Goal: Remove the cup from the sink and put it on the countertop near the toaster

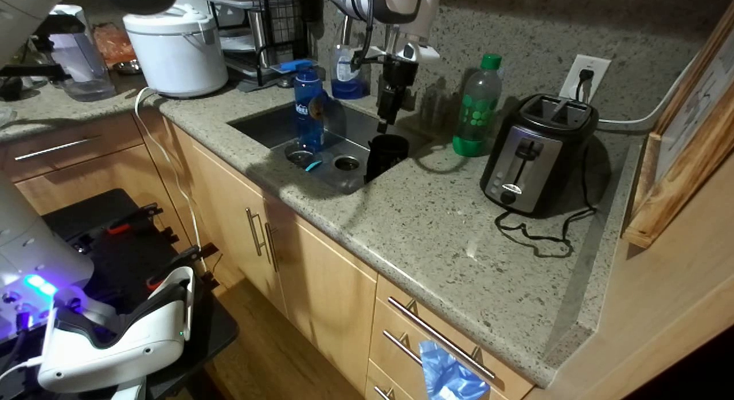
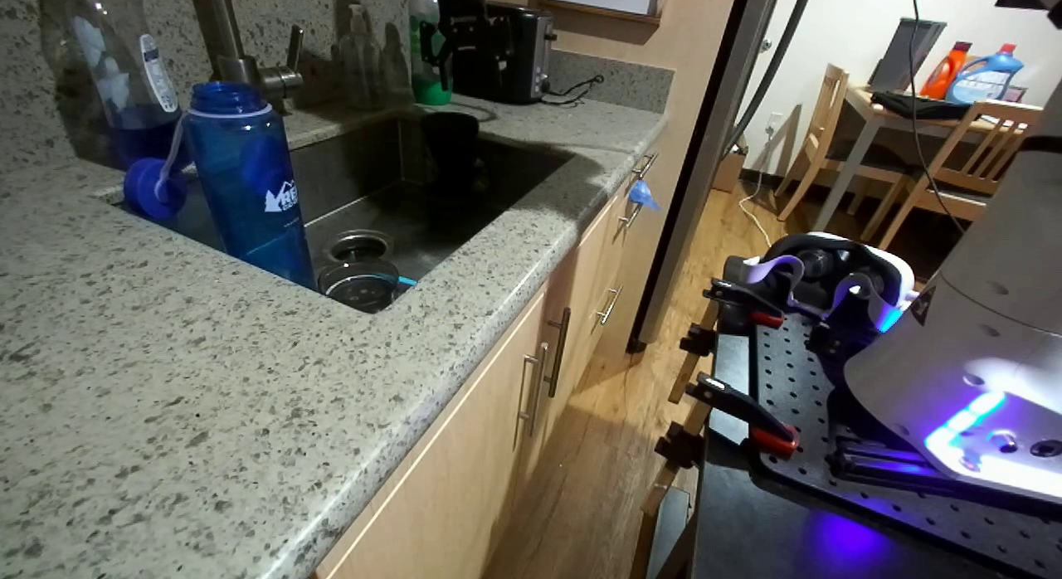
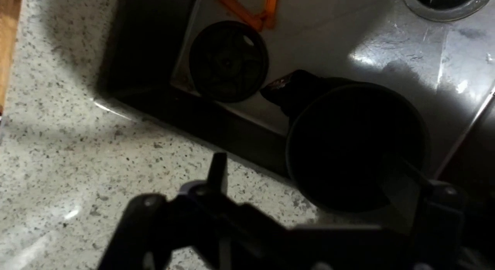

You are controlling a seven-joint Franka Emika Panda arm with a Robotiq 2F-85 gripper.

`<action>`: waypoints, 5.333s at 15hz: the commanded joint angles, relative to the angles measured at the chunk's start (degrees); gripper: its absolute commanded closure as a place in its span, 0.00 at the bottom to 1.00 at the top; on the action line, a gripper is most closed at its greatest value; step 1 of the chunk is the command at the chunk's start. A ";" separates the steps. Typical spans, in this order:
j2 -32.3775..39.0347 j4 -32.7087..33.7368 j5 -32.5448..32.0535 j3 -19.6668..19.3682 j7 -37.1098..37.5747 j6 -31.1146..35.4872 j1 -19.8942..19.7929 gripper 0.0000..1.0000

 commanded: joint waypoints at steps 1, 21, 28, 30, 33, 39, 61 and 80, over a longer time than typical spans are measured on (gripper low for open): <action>2.27 0.69 -1.10 -0.58 1.49 3.18 1.20 0.00; 5.32 -0.42 -1.14 -2.88 2.82 8.34 1.80 0.00; 7.32 -0.28 -0.66 -2.66 2.93 8.17 1.84 0.00; 7.75 -0.09 -0.64 -2.66 2.83 8.22 1.84 0.00; 7.71 -0.23 -0.70 -2.62 2.44 8.71 1.93 0.34; 6.37 -0.91 -0.72 -2.62 2.05 10.98 2.14 0.81; -8.05 -6.46 1.22 -1.75 -0.61 16.88 2.28 0.99; -17.62 -14.31 -0.43 -6.34 1.79 13.35 -0.83 0.99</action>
